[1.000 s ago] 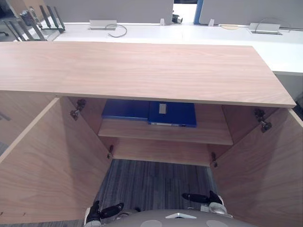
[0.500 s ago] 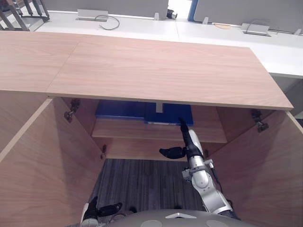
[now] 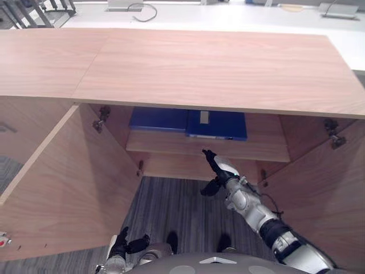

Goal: Walk over to the cabinet, pick up the folder, carry it to the office cabinet, place the folder inside the office cabinet, then close the office cabinet door

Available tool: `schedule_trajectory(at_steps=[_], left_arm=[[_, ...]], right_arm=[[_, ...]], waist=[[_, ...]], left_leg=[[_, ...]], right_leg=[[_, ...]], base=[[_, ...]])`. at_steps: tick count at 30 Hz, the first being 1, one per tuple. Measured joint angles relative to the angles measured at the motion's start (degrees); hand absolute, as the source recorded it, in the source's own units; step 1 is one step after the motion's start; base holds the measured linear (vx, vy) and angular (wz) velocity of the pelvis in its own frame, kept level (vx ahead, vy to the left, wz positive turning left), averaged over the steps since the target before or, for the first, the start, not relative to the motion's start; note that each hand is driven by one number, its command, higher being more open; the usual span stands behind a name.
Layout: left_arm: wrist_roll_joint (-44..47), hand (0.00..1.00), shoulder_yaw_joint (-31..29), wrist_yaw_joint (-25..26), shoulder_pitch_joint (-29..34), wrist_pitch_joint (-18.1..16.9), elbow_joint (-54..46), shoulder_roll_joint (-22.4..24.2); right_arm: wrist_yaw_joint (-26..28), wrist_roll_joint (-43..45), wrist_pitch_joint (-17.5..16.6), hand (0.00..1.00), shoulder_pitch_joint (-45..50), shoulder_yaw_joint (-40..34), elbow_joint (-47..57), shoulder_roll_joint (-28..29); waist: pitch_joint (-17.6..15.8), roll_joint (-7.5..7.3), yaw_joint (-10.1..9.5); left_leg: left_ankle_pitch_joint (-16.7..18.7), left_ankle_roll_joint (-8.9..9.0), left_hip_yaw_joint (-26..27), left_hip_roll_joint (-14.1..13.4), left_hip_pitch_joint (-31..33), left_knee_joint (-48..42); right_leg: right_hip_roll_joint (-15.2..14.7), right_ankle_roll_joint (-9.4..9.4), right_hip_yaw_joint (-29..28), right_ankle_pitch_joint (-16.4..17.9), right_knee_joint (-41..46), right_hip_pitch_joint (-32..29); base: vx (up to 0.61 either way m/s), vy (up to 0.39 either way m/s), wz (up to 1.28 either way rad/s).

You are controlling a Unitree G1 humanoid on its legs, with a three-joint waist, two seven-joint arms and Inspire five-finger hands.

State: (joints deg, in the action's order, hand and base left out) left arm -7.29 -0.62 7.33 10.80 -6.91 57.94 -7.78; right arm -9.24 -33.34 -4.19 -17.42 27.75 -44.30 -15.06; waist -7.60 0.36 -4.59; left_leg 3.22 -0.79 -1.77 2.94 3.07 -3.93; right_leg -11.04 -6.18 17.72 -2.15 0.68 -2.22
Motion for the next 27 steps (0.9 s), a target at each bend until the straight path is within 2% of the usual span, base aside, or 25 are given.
schedule_trajectory(at_steps=[4, 8, 13, 17, 20, 27], left_arm=[[0.4, 1.0, 0.8, 0.1, -0.2, -0.3, -0.1, 0.0], [1.0, 1.0, 2.4, 0.2, -0.8, -0.4, -0.1, 0.3], [2.2, 1.0, 2.9, 0.2, -0.9, -0.4, -1.0, 0.7], [2.6, 1.0, 3.1, 0.2, -1.3, -0.4, -1.3, 1.2], [2.8, 1.0, 3.1, 0.0, -1.3, -0.5, -1.5, 1.2], [2.9, 1.0, 4.3, -0.1, -1.3, -0.6, -3.7, 1.1]], right_arm=[[0.2, 0.1, 0.8, 1.0, -7.6, -0.3, -8.9, -0.3], [-1.3, 0.6, 2.5, 1.0, -14.5, -5.2, -14.0, -0.8], [-3.7, 1.1, 3.5, 1.0, -20.2, -8.7, -14.5, -1.4], [-4.7, 1.3, 4.0, 1.0, -23.2, -9.5, -14.6, -4.7], [-4.9, 0.7, 4.1, 1.0, -25.5, -9.6, -15.1, -6.1], [-3.7, 0.1, 4.1, 1.0, -30.1, -7.9, -19.4, -10.1]], waist=[[-2.3, 0.92, -0.37], [-5.0, 2.55, -1.8], [-7.1, 3.66, -2.18], [-8.8, 5.01, -3.04], [-9.1, 4.96, -2.99], [-12.2, 6.25, -3.2]], left_leg=[[-0.6, -0.25, -1.4, 0.3, 1.7, -0.4], [-0.7, -0.48, -2.5, 0.7, 3.8, -1.9], [-1.9, -0.57, -3.6, 1.3, 6.0, -1.9], [-2.7, -0.68, -4.5, 1.8, 6.9, -1.7], [-4.0, -0.51, -5.2, 1.9, 8.6, -0.8], [-5.1, -0.22, -6.3, 1.9, 10.6, -0.7]], right_leg=[[0.0, 0.56, 1.0, -0.8, -0.9, -0.5], [0.0, 1.63, 1.0, -2.2, -2.0, -0.9], [-0.5, 1.52, 1.2, -2.5, -1.9, -2.6], [-0.8, 1.76, 2.2, -3.0, -1.8, -3.0], [-0.9, 2.06, 2.7, -3.3, -1.8, -4.8], [-0.9, 2.09, 3.6, -3.6, -1.6, -6.4]], base=[[-0.02, 0.004, 0.16], [-0.04, 0.035, 0.14], [-0.07, 0.027, 0.15], [-0.06, 0.025, 0.14], [-0.07, 0.018, 0.12], [-0.06, 0.009, 0.09]])
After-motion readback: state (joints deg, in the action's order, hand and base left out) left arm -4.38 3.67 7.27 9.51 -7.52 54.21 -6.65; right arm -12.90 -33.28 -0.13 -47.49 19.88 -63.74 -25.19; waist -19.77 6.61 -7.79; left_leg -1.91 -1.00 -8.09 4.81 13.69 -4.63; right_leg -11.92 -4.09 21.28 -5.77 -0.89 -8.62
